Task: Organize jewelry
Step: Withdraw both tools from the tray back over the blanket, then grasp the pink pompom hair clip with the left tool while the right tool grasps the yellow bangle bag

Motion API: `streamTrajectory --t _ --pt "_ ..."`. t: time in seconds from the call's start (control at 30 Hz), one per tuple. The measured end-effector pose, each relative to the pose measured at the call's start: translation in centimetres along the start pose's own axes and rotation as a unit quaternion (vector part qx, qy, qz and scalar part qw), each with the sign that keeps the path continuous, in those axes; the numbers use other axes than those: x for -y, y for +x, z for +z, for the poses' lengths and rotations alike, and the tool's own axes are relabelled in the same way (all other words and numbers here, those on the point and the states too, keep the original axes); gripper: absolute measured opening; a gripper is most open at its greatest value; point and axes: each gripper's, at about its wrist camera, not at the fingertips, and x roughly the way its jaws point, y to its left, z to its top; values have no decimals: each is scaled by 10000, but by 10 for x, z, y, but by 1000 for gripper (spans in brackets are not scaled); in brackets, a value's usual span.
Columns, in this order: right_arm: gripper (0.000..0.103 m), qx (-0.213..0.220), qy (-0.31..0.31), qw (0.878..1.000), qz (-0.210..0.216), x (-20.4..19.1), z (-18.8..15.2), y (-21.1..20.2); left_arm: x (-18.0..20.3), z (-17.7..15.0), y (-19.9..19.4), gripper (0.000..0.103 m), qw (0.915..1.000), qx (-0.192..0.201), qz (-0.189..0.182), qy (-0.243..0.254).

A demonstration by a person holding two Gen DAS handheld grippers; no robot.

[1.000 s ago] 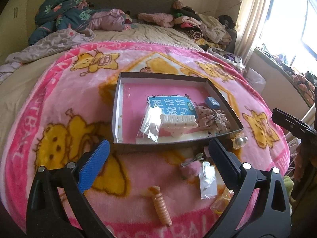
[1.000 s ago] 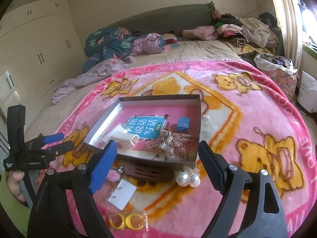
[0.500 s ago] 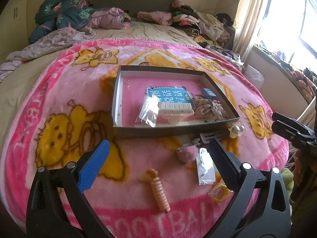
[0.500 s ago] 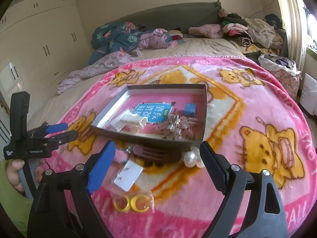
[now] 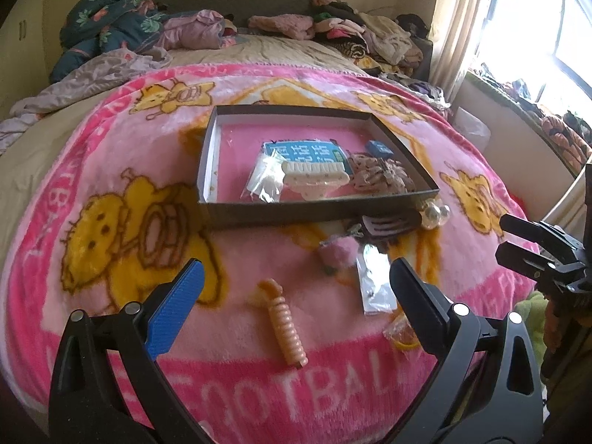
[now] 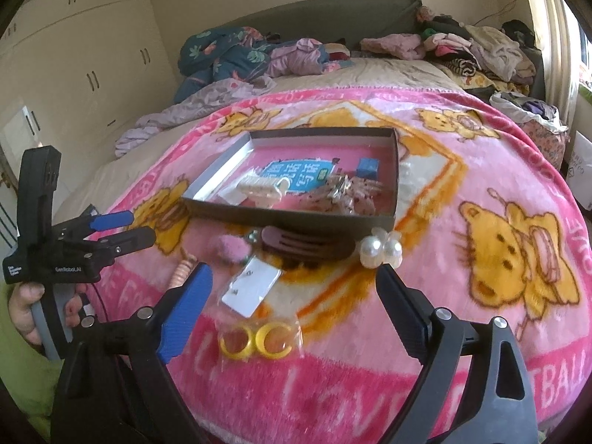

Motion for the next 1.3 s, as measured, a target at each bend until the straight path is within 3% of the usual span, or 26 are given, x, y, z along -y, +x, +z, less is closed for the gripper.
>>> streamTrajectory --t 0.7,1.3 --pt "93 -494 -303 9982 143 -16 -40 28 3 -24 18 93 9990 -312 207 250" --pt "93 -932 -666 9932 208 -40 -60 74 21 -3 62 93 9954 -566 156 751"
